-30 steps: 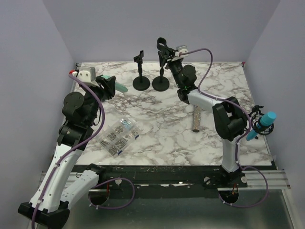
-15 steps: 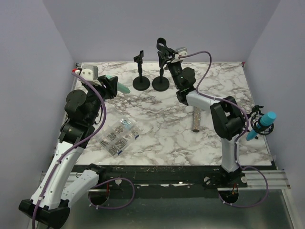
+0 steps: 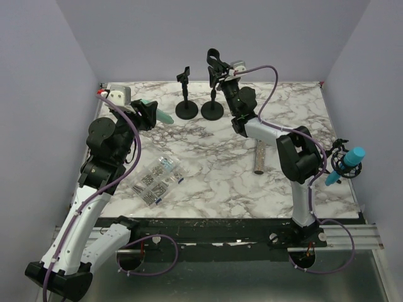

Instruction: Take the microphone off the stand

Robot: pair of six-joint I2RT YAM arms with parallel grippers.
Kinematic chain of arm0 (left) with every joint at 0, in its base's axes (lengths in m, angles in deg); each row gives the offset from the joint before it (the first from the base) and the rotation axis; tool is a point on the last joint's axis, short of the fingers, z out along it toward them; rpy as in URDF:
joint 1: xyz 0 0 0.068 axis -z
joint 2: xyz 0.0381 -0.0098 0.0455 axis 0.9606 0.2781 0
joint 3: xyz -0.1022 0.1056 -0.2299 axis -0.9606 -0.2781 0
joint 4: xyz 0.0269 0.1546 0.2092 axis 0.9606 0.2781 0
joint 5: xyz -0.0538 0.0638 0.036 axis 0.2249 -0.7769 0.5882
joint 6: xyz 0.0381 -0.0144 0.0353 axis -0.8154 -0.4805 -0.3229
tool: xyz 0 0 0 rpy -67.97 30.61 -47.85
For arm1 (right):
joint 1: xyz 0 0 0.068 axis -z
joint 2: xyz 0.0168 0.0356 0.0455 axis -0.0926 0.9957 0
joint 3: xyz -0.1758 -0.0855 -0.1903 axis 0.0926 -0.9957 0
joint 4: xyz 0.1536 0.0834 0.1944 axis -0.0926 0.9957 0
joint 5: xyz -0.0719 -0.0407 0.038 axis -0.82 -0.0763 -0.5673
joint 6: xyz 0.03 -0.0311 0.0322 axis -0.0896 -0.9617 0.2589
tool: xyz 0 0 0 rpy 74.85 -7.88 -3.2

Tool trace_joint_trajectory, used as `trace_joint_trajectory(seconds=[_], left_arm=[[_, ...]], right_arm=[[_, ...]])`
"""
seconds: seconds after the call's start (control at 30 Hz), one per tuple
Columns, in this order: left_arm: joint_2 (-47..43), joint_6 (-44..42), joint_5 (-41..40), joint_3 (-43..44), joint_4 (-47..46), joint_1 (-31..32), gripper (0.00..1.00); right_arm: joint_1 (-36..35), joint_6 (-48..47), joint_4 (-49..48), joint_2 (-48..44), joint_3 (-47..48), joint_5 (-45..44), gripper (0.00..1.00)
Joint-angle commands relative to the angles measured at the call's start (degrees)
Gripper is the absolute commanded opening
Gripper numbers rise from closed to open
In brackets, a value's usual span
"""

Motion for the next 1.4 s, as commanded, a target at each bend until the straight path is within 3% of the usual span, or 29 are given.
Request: trace_joint_trajectory(seconds=[0.0, 0.1, 0.17, 0.27, 0.33, 0.43, 0.6, 0.97, 1.2, 1.37], left_arm=[[0.1, 1.0, 1.9, 1.2, -1.7, -0.3, 0.0], [0.4, 1.2, 2.2, 1.4, -1.5, -0.3, 0.0], [0.5, 1.2, 2.2, 1.4, -1.5, -0.4, 0.0], [0.5, 1.4, 2.3, 1.4, -1.4, -0.4, 0.0], [0.5, 1.5, 2.6, 1.4, -1.5, -0.4, 0.0], [0.7, 1.6, 2.6, 1.3, -1.5, -0.4, 0.0], [0.7, 1.3, 2.1, 1.2, -1.5, -0.4, 0.0], [0.8, 1.7, 2.9, 1.4, -1.5, -0.5, 0.0], [0.6, 1.7, 2.9, 1.3, -1.5, -0.5, 0.0], [0.6, 1.8, 3.0, 1.3, -1.5, -0.5, 0.0]], right_arm=[[-0.7, -0.6, 26.5, 7.5, -7.7, -2.8, 0.01], [-0.8, -0.7, 30.5, 7.6, -6.2, -4.4, 0.03], [-0.8, 0.0, 33.2, 7.1, -5.5, -5.2, 0.1], [-0.8, 0.6, 35.6, 5.6, -3.9, -1.8, 0.39], [-0.8, 1.6, 39.7, 5.1, 0.6, -0.7, 0.47], [-0.8, 3.4, 43.8, 4.2, 5.9, -2.7, 0.74], [-0.8, 5.2, 46.3, 0.3, 8.5, -1.6, 0.9], [0.2, 9.5, 48.4, -9.4, 9.3, 0.2, 0.97], [0.5, 8.3, 52.2, -10.6, 18.8, -0.6, 1.0], [1.7, 6.2, 56.7, -4.4, 30.7, 0.4, 1.0]])
